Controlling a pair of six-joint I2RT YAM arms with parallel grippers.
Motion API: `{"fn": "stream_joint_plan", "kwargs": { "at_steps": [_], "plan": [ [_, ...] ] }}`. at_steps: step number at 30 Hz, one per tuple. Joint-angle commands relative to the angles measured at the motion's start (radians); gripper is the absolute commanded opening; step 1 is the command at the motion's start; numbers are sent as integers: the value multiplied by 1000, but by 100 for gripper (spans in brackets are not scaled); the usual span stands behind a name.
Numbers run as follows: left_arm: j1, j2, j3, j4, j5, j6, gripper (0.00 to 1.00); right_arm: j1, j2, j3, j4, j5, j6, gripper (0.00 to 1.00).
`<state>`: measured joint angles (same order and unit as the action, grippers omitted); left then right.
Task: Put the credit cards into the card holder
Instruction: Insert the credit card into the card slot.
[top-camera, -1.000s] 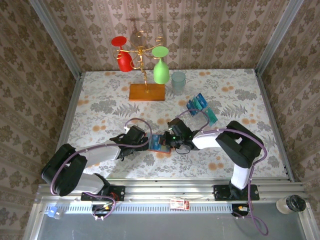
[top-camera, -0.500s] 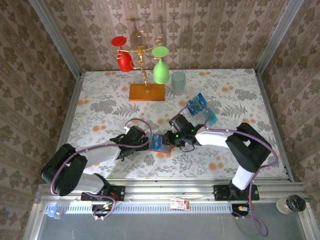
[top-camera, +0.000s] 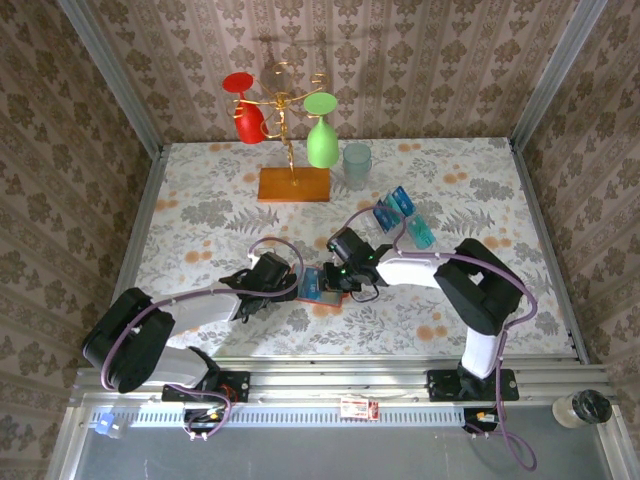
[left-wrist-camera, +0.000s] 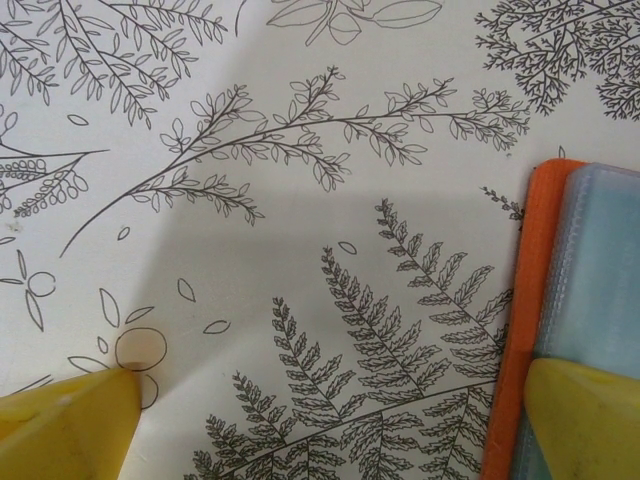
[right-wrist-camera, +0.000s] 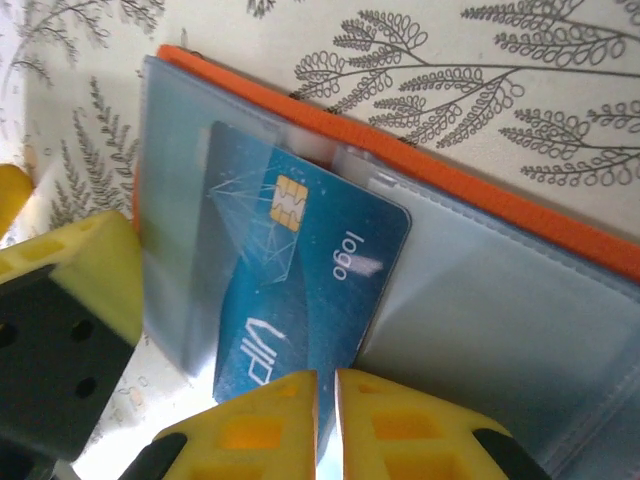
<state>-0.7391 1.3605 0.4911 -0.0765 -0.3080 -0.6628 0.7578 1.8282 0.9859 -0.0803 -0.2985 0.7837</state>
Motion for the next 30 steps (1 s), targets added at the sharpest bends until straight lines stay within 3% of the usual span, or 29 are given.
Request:
{"fn": "stream_joint_plan", "kwargs": {
  "at_steps": [1,10,19,30],
  "plan": [
    [-1,37,-40,-49,41,-6,100,13,49,50,-25,-20,-12,13],
    [-2,3,-42,-59,52,-16,100,29,119,147,-50,-52,-11,11],
    [52,-141,-9,-161,38,-4,100,12,-11,102,-100,13,-31,12],
    [110,-82,-13,-142,69,20,100,14,1,98,-112,53,-28,11]
  ]
}}
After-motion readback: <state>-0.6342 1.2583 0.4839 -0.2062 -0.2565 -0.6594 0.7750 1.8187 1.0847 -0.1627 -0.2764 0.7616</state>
